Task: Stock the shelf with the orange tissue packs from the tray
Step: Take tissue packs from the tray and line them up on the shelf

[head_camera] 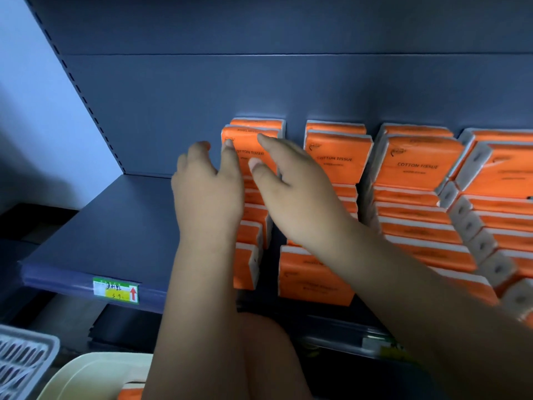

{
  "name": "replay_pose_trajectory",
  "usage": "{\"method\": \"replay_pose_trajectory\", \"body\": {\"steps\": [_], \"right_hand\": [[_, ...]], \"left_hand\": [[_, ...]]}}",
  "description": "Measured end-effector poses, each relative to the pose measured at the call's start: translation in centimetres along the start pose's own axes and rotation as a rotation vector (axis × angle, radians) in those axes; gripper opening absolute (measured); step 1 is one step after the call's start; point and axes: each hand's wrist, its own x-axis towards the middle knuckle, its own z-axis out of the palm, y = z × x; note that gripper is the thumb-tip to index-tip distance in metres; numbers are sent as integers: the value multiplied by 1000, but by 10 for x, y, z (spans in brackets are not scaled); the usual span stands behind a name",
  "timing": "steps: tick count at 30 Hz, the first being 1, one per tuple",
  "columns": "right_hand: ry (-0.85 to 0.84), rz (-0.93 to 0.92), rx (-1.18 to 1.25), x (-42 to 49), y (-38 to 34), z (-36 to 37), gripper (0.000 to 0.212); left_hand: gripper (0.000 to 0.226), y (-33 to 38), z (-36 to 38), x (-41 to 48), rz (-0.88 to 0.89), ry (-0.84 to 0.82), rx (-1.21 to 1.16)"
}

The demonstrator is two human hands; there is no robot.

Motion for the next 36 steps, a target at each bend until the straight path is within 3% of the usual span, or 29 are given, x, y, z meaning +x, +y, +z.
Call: {"method": "replay_pose_trajectory", "body": {"steps": [3, 9, 14, 20, 28, 31, 36], "right_hand": [[-3, -67, -10, -21, -11, 5, 47], [-128, -173, -116, -77, -37, 25, 61], [-283, -171, -45, -122, -87, 66, 67], [-477, -233, -12, -178, -139, 141, 60], [-766, -121, -274, -254, -116, 242, 42], [-879, 53, -342, -276, -86, 268, 43], [-1136, 359, -328, -306, -29, 288, 22]], "left_hand": [[57, -3, -16, -14, 81, -16, 60], [64, -50, -85, -52, 209, 13, 409], [67, -110, -158, -99, 58, 94, 434], [70, -170, -233, -145, -112, 149, 495], [53, -288, -249, -205, -396, -1, 560], [53, -321, -239, -230, -526, -139, 531], [48, -361, -219, -264, -803, -290, 456]]}}
